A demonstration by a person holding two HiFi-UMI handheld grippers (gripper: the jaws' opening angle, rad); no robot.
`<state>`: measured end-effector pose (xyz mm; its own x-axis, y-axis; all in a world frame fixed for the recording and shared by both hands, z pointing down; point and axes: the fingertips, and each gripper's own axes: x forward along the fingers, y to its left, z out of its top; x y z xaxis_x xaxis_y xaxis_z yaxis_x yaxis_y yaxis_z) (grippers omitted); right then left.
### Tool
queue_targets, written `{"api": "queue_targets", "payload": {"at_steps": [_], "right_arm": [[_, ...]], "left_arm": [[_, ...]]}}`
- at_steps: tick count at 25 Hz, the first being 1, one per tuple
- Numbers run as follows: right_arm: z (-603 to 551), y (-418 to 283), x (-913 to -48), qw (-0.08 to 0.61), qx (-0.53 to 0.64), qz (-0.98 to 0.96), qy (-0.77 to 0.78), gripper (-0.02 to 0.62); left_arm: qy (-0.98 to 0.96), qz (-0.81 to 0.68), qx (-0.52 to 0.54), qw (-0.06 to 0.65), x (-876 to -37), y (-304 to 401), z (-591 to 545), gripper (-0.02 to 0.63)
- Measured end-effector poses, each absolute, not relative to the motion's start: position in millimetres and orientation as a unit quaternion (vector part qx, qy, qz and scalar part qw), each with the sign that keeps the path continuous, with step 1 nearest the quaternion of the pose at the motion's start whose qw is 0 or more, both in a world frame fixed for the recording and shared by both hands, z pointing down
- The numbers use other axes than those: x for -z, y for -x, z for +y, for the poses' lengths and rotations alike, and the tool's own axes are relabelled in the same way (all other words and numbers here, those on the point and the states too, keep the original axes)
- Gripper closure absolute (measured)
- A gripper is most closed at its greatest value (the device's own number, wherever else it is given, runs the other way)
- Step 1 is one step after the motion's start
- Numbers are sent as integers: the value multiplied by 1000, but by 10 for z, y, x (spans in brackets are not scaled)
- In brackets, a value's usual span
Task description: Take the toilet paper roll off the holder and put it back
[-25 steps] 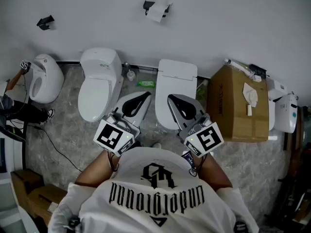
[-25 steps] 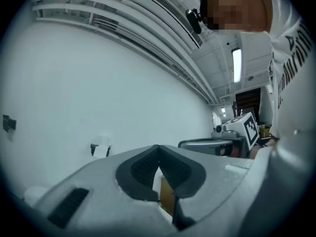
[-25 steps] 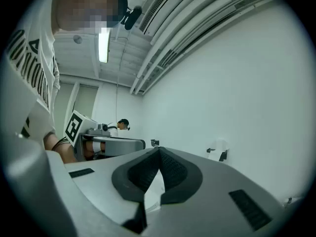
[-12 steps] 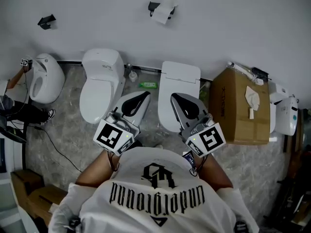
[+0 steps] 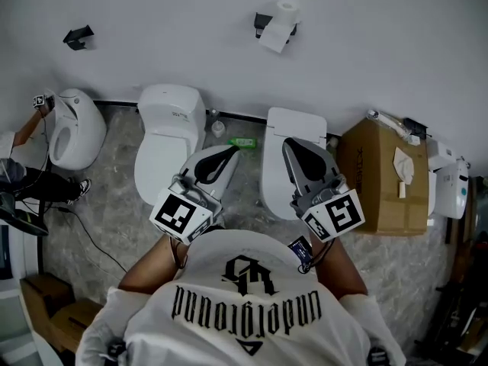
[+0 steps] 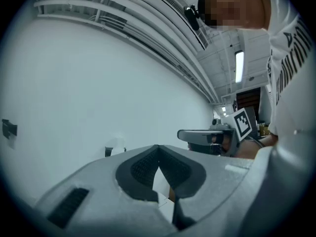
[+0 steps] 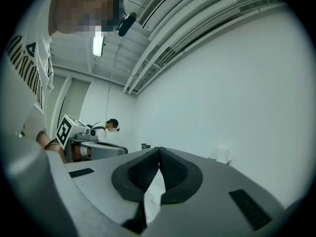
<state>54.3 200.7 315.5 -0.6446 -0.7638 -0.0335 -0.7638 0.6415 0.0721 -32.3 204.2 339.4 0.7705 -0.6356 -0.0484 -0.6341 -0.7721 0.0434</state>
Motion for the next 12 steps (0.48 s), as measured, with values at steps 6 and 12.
{"api": "queue_targets", "payload": {"at_steps": [6, 12], "right_arm": [[1641, -110, -3097, -1, 38, -900, -434, 581], [1447, 321, -3104, 1, 40, -901, -433, 581]], "left_arm": [[-945, -326, 30, 6, -3268, 822, 1704, 594], [-948, -317, 29, 9, -3267, 1213, 1525, 594]]}}
